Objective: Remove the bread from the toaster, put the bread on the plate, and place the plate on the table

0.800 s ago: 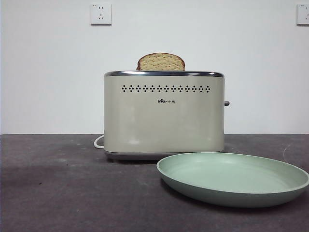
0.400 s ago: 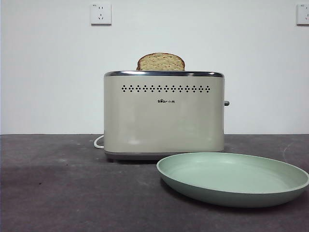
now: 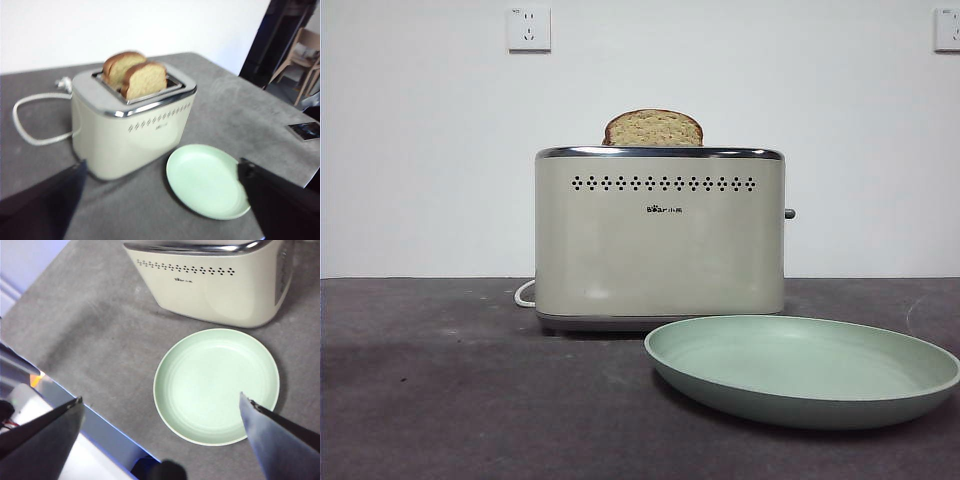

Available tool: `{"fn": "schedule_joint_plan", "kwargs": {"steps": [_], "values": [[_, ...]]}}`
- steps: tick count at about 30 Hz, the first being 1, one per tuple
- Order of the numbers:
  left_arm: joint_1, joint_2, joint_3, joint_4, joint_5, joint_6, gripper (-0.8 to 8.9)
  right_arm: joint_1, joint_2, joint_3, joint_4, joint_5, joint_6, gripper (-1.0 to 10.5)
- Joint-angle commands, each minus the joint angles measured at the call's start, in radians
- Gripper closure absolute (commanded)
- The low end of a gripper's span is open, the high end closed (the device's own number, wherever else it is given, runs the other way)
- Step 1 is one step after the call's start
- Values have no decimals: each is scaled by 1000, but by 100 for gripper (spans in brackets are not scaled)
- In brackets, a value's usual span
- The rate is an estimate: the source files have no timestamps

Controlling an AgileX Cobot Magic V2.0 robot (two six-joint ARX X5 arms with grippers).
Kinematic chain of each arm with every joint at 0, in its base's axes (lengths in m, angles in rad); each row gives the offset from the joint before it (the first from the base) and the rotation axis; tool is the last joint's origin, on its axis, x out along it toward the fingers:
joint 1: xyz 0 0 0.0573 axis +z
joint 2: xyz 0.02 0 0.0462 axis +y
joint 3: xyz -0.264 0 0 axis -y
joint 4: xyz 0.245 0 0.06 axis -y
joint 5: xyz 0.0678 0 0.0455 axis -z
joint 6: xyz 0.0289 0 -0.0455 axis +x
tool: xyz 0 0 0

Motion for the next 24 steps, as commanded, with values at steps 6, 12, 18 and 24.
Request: {"fn": "schedule_joint_plan", "kwargs": {"steps": [6, 12, 18, 24], "values": [[-56, 163, 3, 224, 26, 9, 278, 1, 10, 0, 1, -3, -1, 397], [-146, 348, 15, 450, 13, 9, 278, 2, 21, 0, -2, -3, 0, 397], [-225, 566, 122, 535, -45, 50, 278, 1, 21, 0, -5, -3, 0, 397], [-280, 786, 278, 535, -64, 104, 279, 1, 21, 0, -7, -3, -1, 398]]}}
